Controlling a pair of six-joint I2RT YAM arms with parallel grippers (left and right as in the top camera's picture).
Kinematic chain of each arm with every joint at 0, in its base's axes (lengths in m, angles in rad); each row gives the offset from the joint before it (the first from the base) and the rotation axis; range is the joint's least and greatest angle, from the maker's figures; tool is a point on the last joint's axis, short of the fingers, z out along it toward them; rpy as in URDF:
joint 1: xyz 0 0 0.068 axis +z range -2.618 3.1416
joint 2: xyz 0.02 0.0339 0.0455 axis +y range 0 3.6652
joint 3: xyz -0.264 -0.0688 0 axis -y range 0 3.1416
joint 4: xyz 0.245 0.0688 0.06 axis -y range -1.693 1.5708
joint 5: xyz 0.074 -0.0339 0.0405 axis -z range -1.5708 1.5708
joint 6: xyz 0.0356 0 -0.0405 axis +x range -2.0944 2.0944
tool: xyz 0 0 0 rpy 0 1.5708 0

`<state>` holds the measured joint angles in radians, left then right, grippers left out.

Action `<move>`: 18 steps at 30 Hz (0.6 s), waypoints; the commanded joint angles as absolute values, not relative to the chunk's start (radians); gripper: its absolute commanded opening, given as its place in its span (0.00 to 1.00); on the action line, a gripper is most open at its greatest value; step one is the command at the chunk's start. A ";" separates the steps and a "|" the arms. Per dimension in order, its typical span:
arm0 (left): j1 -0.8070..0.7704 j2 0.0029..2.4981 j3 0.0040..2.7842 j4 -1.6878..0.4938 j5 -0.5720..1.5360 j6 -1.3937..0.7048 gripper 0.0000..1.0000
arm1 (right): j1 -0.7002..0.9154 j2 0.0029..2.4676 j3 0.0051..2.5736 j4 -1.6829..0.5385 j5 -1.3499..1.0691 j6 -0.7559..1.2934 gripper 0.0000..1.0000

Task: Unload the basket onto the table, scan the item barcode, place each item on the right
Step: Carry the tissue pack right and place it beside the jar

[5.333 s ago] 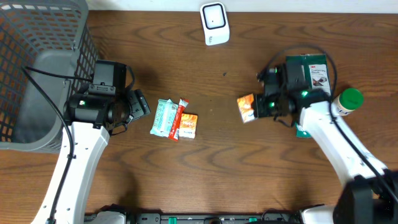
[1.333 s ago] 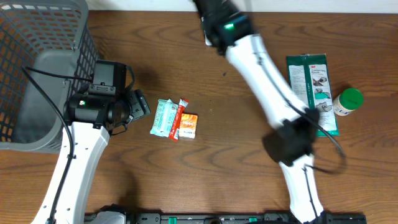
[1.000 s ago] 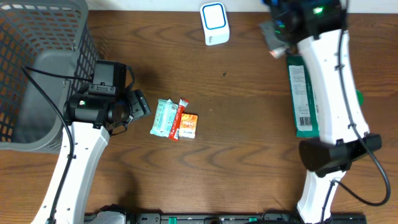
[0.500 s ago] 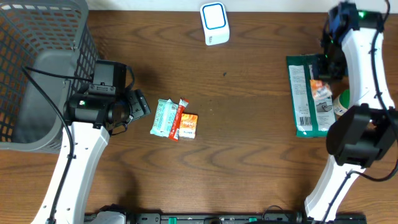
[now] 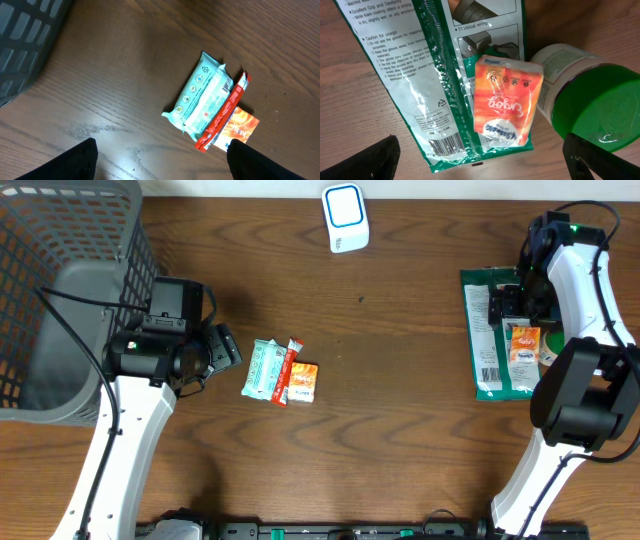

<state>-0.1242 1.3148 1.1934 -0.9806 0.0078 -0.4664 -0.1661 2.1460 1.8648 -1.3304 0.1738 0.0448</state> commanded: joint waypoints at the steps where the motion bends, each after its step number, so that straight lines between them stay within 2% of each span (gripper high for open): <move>1: -0.119 1.313 1.198 -0.984 -0.005 -0.456 0.84 | -0.167 2.147 1.872 -1.339 0.160 0.044 0.99; 12: -0.119 1.313 1.198 -0.984 -0.005 -0.457 0.84 | -0.141 2.147 1.967 -1.357 -0.357 0.044 0.99; 17: -0.119 1.313 1.198 -0.983 -0.005 -0.456 0.84 | -0.126 2.147 1.967 -1.346 -0.519 0.045 0.99; 18: -0.119 1.313 1.198 -0.984 -0.005 -0.456 0.83 | -0.118 2.147 1.967 -1.346 -0.546 0.045 0.96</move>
<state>-0.1242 1.3148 1.1934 -0.9810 0.0078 -0.4664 -0.1375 2.1460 1.9484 -1.3460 -0.3790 0.0441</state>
